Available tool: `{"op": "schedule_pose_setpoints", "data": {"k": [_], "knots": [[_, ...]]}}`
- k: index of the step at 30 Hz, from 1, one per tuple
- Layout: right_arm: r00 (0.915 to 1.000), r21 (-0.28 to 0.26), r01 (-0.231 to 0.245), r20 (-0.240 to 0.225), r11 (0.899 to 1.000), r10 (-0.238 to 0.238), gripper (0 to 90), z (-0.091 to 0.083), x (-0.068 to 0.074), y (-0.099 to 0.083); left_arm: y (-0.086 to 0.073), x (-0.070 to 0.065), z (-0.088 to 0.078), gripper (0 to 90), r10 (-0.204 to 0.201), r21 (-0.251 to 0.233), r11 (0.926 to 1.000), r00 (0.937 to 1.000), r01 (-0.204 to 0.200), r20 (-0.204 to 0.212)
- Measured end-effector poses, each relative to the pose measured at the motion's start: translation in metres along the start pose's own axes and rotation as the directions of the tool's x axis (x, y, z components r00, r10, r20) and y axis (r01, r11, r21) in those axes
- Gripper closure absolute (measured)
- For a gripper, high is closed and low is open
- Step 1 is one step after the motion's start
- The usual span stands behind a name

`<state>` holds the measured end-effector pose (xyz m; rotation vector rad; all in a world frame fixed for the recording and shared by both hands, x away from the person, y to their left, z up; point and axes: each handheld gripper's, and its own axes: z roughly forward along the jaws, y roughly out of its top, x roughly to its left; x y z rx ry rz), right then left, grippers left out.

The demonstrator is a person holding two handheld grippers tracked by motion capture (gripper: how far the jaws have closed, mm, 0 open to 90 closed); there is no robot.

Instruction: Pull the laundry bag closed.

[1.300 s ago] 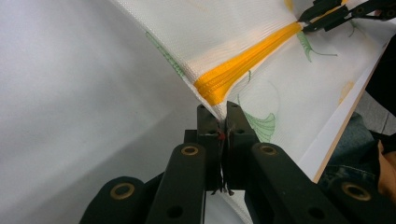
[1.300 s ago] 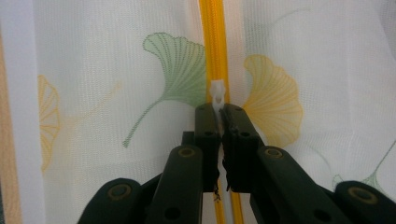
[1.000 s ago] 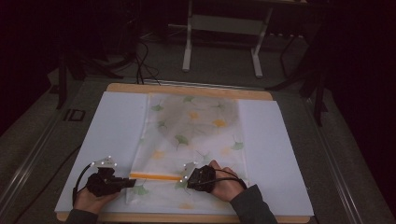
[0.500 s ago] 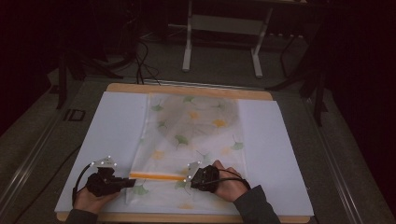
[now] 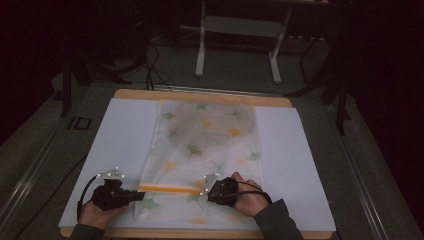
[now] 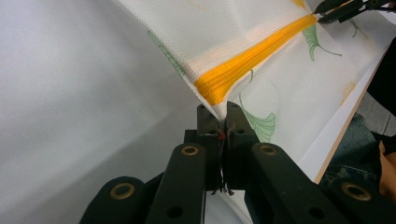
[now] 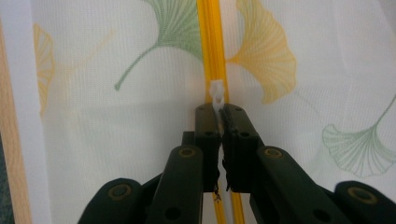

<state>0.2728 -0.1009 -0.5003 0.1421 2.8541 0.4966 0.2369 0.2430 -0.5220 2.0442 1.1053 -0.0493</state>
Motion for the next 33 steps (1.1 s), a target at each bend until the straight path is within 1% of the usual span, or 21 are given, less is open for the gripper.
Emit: {"op": "schedule_pose_setpoints", "data": {"k": [2,5,7,10,16,27,33], "knots": [[1.0,0.002,0.008,0.001,1.0,-0.008,85.3,-0.001,-0.001,-0.002,0.0,0.0,0.0,87.9,0.001,0.0,1.0,1.0,-0.001,0.0],[1.0,0.008,0.002,0.002,1.0,-0.002,85.3,-0.003,-0.001,-0.004,0.0,0.0,0.0,87.9,0.0,0.0,1.0,1.0,0.0,-0.001],[1.0,0.009,0.007,0.001,1.0,-0.007,85.3,-0.003,-0.001,-0.006,0.0,0.0,0.0,87.9,0.0,-0.001,1.0,1.0,0.0,0.0],[1.0,0.01,-0.002,0.005,1.0,0.002,85.3,-0.004,-0.001,-0.008,0.0,0.0,-0.001,87.9,0.0,-0.001,1.0,1.0,0.0,0.001],[1.0,0.009,0.007,0.0,1.0,-0.007,85.3,-0.004,-0.001,-0.009,0.0,0.0,-0.001,87.9,0.001,-0.002,1.0,1.0,-0.001,0.003],[1.0,0.027,-0.008,0.004,1.0,0.008,85.4,-0.007,-0.004,-0.018,0.0,0.001,-0.002,87.9,0.003,-0.003,1.0,1.0,-0.003,0.002],[0.9999,0.024,-0.014,0.006,1.0,0.013,85.4,-0.009,-0.004,-0.023,0.0,0.001,-0.002,87.9,0.004,-0.002,1.0,1.0,-0.004,0.003]]}}
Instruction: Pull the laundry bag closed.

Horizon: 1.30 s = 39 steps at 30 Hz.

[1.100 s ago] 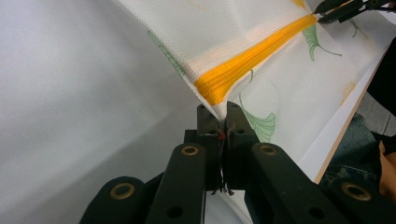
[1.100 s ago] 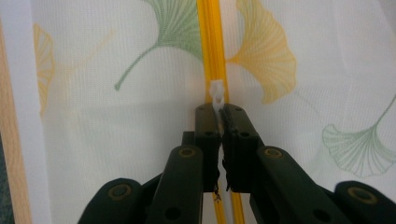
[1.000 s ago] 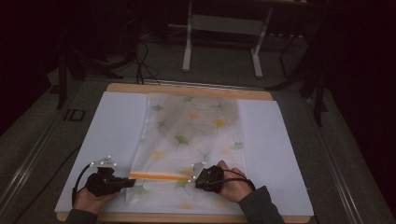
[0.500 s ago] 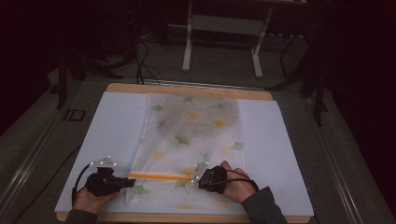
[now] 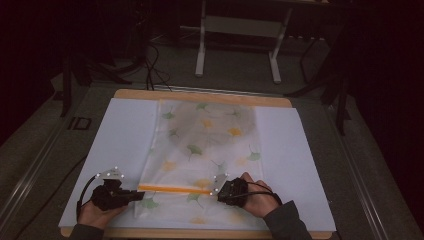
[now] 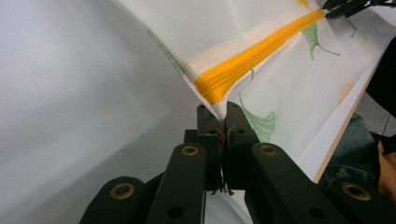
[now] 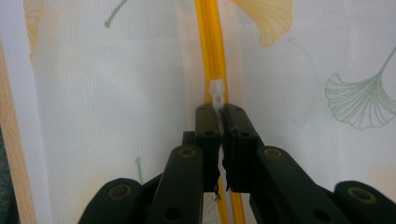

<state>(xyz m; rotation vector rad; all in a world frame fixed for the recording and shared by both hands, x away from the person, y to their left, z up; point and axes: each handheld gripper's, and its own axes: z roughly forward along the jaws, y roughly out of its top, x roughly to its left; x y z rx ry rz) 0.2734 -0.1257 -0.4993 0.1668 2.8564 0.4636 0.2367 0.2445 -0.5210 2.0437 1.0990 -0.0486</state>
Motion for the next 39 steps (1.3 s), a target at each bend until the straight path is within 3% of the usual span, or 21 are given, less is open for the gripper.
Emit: {"op": "schedule_pose_setpoints", "data": {"k": [26,31,37,39], "knots": [[0.9995,0.021,-0.032,0.009,0.999,0.031,88.3,-0.008,-0.005,-0.025,0.0,0.001,-0.001,87.9,-0.005,-0.001,1.0,1.0,0.005,0.001],[0.9993,0.024,-0.007,0.037,1.0,0.006,90.0,-0.009,-0.001,-0.025,0.0,0.001,-0.001,87.9,-0.006,-0.004,1.0,1.0,0.006,0.001],[0.9992,0.017,-0.009,0.038,1.0,0.008,90.0,-0.011,-0.002,-0.027,0.0,0.001,-0.001,87.9,-0.007,-0.002,1.0,1.0,0.007,0.0],[0.9986,0.038,-0.001,0.053,0.999,-0.001,90.0,-0.011,-0.002,-0.03,0.0,0.002,-0.002,87.9,-0.006,-0.004,1.0,1.0,0.006,0.002]]}}
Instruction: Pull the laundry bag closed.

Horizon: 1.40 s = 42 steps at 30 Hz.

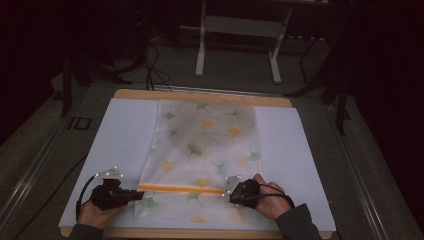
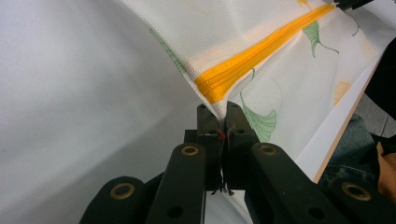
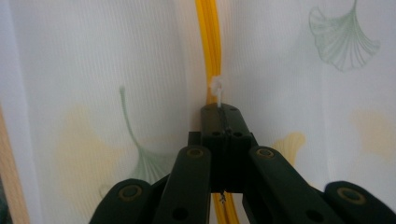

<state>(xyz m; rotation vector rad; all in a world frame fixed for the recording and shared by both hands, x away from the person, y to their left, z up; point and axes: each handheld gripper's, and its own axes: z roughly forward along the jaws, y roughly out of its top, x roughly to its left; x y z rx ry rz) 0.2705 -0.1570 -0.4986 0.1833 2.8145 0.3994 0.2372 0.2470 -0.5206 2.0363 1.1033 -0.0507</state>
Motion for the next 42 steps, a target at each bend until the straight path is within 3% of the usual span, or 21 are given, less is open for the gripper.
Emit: {"op": "schedule_pose_setpoints", "data": {"k": [12,18,42], "knots": [[0.9994,-0.009,-0.035,-0.001,0.999,0.035,90.0,-0.003,0.001,-0.018,0.0,0.0,0.001,87.9,0.0,0.003,1.0,1.0,0.0,0.0],[0.9995,-0.004,-0.015,0.028,1.0,0.015,90.0,-0.007,0.001,-0.021,0.0,0.001,-0.001,88.0,-0.007,-0.003,1.0,1.0,0.007,-0.001],[0.9954,0.011,-0.083,0.049,0.996,0.083,90.0,-0.025,-0.004,-0.053,0.0,0.003,-0.002,88.1,-0.01,-0.001,1.0,0.9999,0.01,-0.004]]}}
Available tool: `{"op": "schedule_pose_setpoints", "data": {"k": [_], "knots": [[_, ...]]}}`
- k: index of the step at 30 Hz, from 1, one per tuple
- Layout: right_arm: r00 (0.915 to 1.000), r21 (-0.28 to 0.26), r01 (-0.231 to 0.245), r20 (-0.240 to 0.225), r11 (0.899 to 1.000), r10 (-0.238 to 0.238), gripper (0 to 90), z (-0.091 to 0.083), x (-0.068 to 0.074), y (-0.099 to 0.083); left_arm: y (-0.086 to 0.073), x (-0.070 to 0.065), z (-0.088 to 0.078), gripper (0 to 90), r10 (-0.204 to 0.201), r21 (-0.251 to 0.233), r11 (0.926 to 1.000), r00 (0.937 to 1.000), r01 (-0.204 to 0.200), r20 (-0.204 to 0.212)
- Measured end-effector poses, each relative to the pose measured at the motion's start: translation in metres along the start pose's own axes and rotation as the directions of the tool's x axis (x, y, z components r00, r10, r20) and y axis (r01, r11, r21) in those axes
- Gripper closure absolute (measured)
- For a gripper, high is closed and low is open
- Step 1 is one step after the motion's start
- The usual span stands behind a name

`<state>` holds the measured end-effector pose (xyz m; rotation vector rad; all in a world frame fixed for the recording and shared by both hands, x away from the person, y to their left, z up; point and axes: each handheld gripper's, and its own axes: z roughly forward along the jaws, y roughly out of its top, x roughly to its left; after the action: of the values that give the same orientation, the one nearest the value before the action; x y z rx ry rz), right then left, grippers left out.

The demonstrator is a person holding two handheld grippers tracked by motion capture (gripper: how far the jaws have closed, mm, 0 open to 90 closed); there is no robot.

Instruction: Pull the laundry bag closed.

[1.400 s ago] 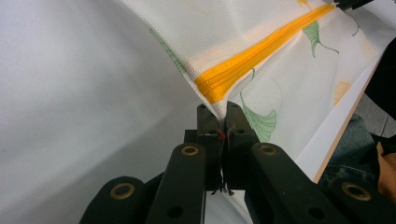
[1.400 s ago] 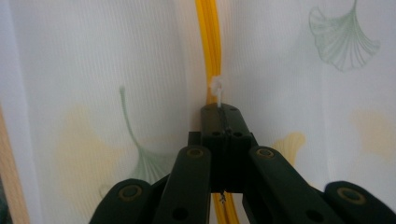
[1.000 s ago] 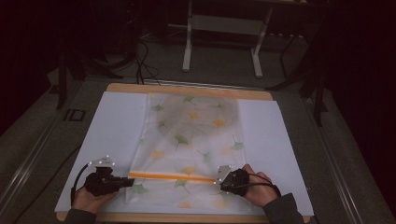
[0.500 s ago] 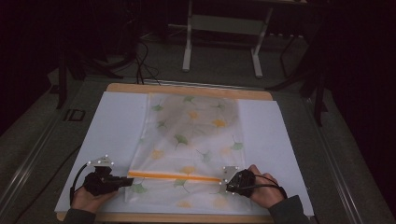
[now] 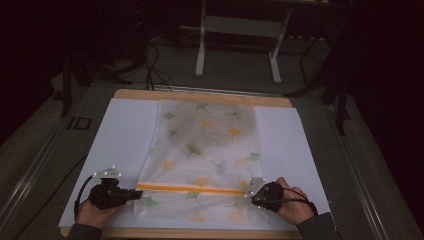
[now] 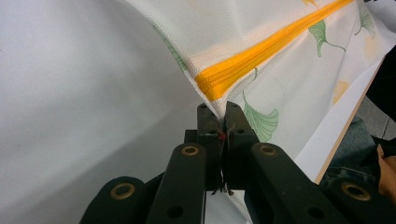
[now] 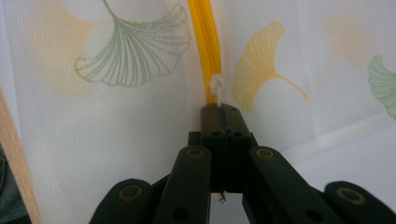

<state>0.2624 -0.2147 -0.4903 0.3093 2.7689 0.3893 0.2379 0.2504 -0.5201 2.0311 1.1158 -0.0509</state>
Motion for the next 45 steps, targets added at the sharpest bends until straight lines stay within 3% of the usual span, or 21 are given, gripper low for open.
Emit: {"op": "schedule_pose_setpoints", "data": {"k": [14,29,32,36,42,44,45], "knots": [[0.9987,0.054,-0.026,0.045,0.998,0.024,90.0,-0.003,-0.007,-0.022,0.0,0.003,-0.002,88.2,-0.006,-0.001,1.0,1.0,0.006,-0.002],[0.9979,0.033,-0.062,0.021,0.998,0.061,90.0,0.001,-0.003,-0.031,-0.002,0.001,0.001,86.9,0.003,0.033,0.9994,1.0,-0.004,0.001],[0.9971,0.031,-0.072,0.025,0.997,0.071,90.0,0.0,-0.004,-0.034,-0.003,0.001,0.001,82.7,0.005,0.04,0.9992,0.9999,-0.005,-0.011],[0.9954,0.015,-0.093,0.024,0.996,0.093,89.6,-0.001,-0.005,-0.039,-0.003,0.003,-0.002,73.6,0.002,0.015,0.9999,0.9997,-0.001,-0.023],[0.9896,-0.036,-0.143,0.009,0.989,0.144,83.2,-0.004,-0.007,-0.045,-0.002,0.001,-0.005,63.7,0.016,-0.01,0.9998,0.9979,-0.017,-0.062],[0.978,-0.097,-0.209,-0.017,0.973,0.208,73.5,-0.006,-0.009,-0.051,-0.001,0.0,-0.007,60.0,0.034,-0.04,0.9984,0.9932,-0.039,-0.111],[0.978,-0.097,-0.209,-0.017,0.973,0.208,73.5,-0.006,-0.009,-0.051,-0.001,0.0,-0.007,58.7,0.034,-0.04,0.9984,0.9932,-0.039,-0.111]]}}
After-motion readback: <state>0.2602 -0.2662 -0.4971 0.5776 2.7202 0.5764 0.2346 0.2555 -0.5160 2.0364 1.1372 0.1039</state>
